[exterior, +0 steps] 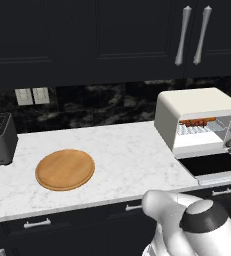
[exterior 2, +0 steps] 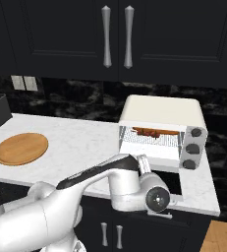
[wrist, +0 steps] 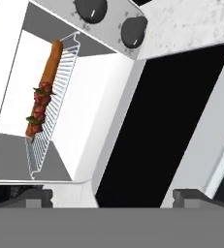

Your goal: Pick up the kebab skewer and baguette bread, and place them inside the toaster oven. Close the toaster oven door and start by setting the timer.

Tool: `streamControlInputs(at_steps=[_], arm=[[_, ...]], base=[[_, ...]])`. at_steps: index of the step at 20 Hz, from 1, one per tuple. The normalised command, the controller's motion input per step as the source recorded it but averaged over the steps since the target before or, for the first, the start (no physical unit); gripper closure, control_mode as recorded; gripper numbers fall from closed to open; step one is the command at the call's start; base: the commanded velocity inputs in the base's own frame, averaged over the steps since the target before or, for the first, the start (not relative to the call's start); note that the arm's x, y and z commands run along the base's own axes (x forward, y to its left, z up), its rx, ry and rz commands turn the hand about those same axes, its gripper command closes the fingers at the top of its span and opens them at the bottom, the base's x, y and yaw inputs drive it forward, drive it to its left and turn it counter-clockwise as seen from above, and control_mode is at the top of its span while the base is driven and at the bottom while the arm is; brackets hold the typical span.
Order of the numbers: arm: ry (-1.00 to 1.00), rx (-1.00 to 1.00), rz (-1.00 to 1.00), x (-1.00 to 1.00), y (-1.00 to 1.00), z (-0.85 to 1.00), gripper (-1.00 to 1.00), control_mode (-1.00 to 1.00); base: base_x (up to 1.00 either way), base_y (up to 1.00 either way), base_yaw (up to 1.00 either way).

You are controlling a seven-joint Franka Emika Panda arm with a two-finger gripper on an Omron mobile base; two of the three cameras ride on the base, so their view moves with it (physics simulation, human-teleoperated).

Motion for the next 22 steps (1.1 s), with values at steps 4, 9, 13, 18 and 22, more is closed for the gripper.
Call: streamControlInputs(at_steps=[4, 9, 13, 18, 22], arm=[[0.0, 0.06, -0.24, -0.33, 0.1, 0.0, -1.0, -1.0], [0.0, 0.01, -0.12, -0.24, 0.14, 0.0, -1.0, -1.0], [0.16, -0.01, -0.03, -0.05, 0.2, 0.0, -1.0, -1.0], [0.0, 0.46, -0.17, -0.33, -0.28, 0.0, -1.0, -1.0], [-0.02, 0.54, -0.24, -0.39, -0.51, -0.05, -1.0, -1.0]], base=[[0.0, 0.0, 0.0], [0.0, 0.0, 0.0], [0.0, 0.0, 0.0], [0.0, 0.0, 0.0], [0.0, 0.0, 0.0]])
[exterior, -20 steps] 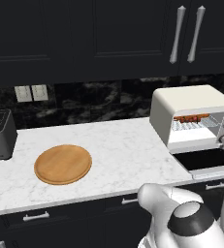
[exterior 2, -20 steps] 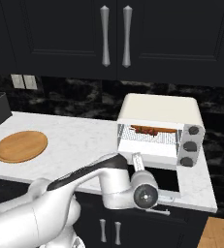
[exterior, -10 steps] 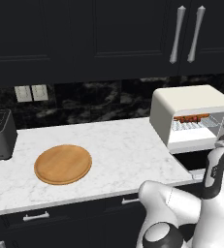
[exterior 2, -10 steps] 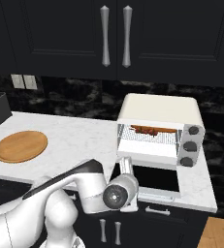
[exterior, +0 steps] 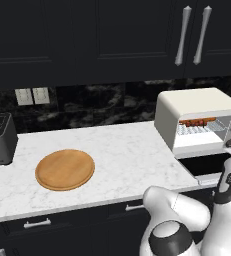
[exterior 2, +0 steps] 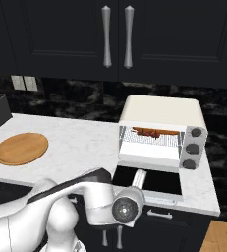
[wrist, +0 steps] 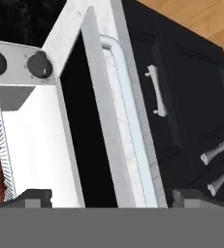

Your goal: Pick up the kebab skewer and baguette bread, and place them inside the toaster oven. Close the toaster oven door and start by setting the timer.

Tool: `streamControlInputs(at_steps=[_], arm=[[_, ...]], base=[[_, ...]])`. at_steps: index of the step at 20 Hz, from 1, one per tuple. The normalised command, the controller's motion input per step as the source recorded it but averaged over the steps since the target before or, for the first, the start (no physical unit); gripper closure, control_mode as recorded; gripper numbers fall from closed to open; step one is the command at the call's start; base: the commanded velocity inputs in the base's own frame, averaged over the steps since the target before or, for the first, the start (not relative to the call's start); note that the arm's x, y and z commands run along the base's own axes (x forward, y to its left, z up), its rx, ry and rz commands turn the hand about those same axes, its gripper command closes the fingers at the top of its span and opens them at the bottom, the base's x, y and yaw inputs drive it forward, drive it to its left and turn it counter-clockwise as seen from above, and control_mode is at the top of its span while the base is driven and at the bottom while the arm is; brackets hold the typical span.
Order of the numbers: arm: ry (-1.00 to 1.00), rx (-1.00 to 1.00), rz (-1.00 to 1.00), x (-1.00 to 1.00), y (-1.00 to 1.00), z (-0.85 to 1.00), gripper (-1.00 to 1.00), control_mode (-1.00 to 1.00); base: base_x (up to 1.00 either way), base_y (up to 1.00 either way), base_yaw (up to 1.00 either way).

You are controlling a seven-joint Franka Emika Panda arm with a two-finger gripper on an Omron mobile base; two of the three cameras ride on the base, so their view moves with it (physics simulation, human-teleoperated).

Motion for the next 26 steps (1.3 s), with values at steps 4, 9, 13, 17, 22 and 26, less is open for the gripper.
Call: streamControlInputs(at_steps=[4, 9, 13, 17, 22, 26], arm=[[-0.01, 0.49, -0.13, -0.35, -0.76, 0.0, -1.0, -1.0], [-0.03, 0.64, -0.26, -0.34, -0.66, -0.09, -1.0, -1.0], [0.0, 0.68, -0.37, -0.29, -0.39, -0.11, -1.0, -1.0], [0.0, 0.6, -0.33, -0.13, -0.16, -0.13, -1.0, -1.0], [-0.03, 0.43, -0.24, 0.0, 0.03, -0.07, -1.0, -1.0], [-0.01, 0.06, -0.11, 0.1, 0.25, 0.0, -1.0, -1.0]], base=[[0.0, 0.0, 0.0], [0.0, 0.0, 0.0], [0.0, 0.0, 0.0], [0.0, 0.0, 0.0], [0.0, 0.0, 0.0], [0.0, 0.0, 0.0]])
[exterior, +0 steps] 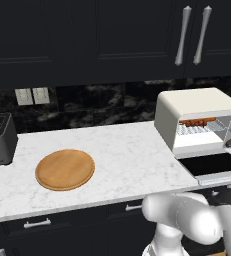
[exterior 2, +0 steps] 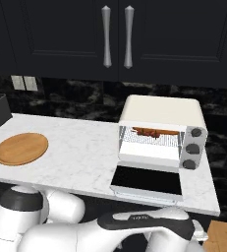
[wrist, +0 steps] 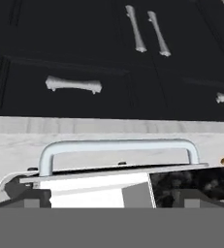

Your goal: Pick up the kebab skewer and baguette bread, and place them inside the toaster oven. Close the toaster oven door and start by setting the timer.

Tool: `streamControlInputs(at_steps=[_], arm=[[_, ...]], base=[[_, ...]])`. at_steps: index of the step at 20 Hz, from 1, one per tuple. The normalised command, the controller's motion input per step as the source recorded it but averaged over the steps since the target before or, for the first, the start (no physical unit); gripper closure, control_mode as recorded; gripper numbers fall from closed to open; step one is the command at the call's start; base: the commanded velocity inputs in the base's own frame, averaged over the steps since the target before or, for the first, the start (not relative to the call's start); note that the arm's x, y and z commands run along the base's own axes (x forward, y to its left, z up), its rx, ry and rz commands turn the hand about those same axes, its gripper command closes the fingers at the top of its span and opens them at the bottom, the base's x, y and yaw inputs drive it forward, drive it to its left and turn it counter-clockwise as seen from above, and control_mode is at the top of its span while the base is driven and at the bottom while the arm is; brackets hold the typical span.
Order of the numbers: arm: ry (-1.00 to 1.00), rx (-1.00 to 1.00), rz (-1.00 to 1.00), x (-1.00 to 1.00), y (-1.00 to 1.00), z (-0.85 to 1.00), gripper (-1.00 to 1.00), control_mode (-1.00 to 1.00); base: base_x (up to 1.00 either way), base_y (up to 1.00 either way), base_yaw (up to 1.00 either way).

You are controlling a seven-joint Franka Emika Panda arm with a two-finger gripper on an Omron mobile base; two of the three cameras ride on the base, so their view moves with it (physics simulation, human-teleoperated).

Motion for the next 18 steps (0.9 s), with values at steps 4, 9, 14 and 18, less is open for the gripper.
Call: streamControlInputs(at_steps=[4, 9, 14, 18], arm=[[-0.19, -0.05, -0.05, 0.02, 0.17, 0.0, -1.0, -1.0], [-0.27, -0.29, 0.0, 0.0, 0.06, 0.0, -1.0, -1.0], [-0.03, -0.31, 0.0, 0.14, 0.0, 0.03, -1.0, -1.0], [0.22, -0.16, 0.0, 0.38, 0.0, 0.09, -1.0, -1.0]], base=[[0.0, 0.0, 0.0], [0.0, 0.0, 0.0], [0.0, 0.0, 0.0], [0.0, 0.0, 0.0]])
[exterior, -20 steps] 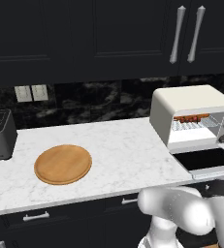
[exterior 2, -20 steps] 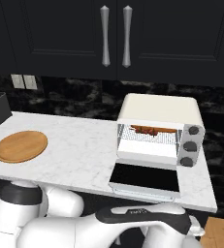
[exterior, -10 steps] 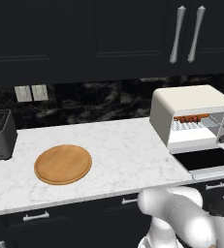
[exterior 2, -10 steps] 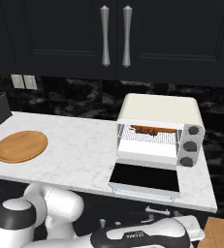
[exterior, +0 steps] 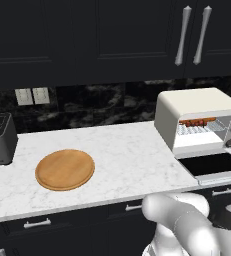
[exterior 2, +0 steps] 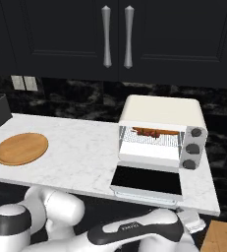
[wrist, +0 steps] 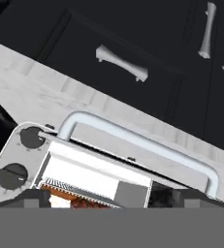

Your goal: Pick up the kebab skewer and baguette bread, and place them inside the toaster oven. Close the toaster oven door and start by setting the timer.

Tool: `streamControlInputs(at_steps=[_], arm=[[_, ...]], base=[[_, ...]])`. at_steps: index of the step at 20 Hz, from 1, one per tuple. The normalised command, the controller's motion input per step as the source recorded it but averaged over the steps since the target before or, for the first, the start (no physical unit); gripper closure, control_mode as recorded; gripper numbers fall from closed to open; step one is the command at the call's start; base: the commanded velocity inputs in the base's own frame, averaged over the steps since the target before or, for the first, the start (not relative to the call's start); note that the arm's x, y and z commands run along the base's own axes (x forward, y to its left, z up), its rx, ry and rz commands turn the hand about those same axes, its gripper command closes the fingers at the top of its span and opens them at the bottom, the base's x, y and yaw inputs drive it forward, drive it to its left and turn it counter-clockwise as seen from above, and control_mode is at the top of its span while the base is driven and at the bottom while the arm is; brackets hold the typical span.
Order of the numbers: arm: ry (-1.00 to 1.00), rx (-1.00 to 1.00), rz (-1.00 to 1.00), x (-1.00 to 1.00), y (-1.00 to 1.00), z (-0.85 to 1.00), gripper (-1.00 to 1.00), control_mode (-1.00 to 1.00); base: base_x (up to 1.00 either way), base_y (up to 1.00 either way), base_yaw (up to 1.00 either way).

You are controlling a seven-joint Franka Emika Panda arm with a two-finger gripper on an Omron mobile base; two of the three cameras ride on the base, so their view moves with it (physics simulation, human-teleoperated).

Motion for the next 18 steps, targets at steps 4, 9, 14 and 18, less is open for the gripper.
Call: streamControlInputs(at_steps=[4, 9, 14, 18], arm=[[0.35, 0.0, 0.02, 0.41, -0.01, 0.03, -1.0, -1.0], [0.25, 0.0, 0.08, 0.21, -0.3, -0.06, -1.0, -1.0], [0.12, 0.0, 0.08, 0.05, -0.42, -0.08, -1.0, -1.0], [0.03, 0.02, 0.04, 0.0, -0.37, -0.03, -1.0, -1.0]], base=[[0.0, 0.0, 0.0], [0.0, 0.0, 0.0], [0.0, 0.0, 0.0], [0.0, 0.0, 0.0]])
